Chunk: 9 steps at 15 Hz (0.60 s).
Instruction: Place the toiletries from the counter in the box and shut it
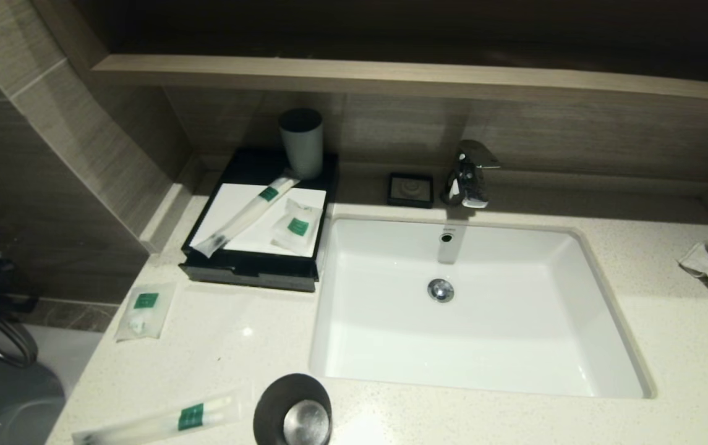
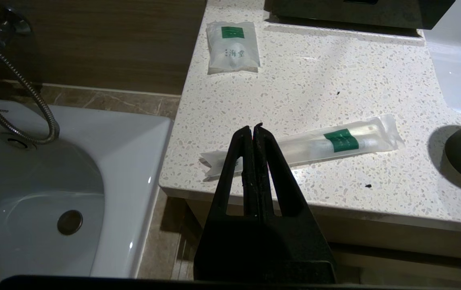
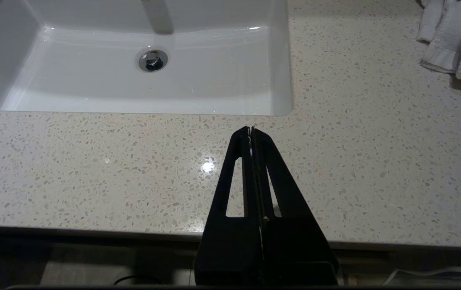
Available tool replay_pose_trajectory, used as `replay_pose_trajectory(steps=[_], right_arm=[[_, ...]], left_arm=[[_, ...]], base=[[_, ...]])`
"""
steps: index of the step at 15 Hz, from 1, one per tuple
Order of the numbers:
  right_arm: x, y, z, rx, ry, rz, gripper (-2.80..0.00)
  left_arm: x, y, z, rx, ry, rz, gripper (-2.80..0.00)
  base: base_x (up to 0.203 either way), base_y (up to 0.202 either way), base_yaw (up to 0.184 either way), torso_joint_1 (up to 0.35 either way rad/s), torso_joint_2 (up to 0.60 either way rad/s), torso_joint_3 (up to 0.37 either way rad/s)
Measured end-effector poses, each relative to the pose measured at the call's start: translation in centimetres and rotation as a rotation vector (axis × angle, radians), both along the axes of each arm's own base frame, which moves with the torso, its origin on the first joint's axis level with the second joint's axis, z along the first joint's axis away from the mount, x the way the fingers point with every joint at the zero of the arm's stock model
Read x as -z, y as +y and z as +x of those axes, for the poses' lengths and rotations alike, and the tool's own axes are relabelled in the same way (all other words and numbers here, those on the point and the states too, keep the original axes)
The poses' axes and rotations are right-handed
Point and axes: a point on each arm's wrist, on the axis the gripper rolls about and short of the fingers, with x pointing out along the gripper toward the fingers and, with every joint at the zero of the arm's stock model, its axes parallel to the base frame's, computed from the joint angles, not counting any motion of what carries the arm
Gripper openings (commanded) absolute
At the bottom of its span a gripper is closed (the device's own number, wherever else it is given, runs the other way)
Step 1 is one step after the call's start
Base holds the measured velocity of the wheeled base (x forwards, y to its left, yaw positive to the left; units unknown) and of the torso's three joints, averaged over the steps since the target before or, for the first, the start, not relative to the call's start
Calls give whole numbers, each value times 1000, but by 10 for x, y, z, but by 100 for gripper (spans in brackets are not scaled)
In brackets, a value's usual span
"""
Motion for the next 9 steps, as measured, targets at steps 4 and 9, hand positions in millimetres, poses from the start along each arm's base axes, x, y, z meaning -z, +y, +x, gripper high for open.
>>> replay_pose_trajectory(steps=[4,9], right_arm=[[0,0,0,0,0,0,-280],[0,0,0,0,0,0,-280]], left_arm=[[0,0,0,0,0,-1,-280],[0,0,0,0,0,-1,-280]], base=[[0,0,0,0,0,0],[0,0,0,0,0,0]])
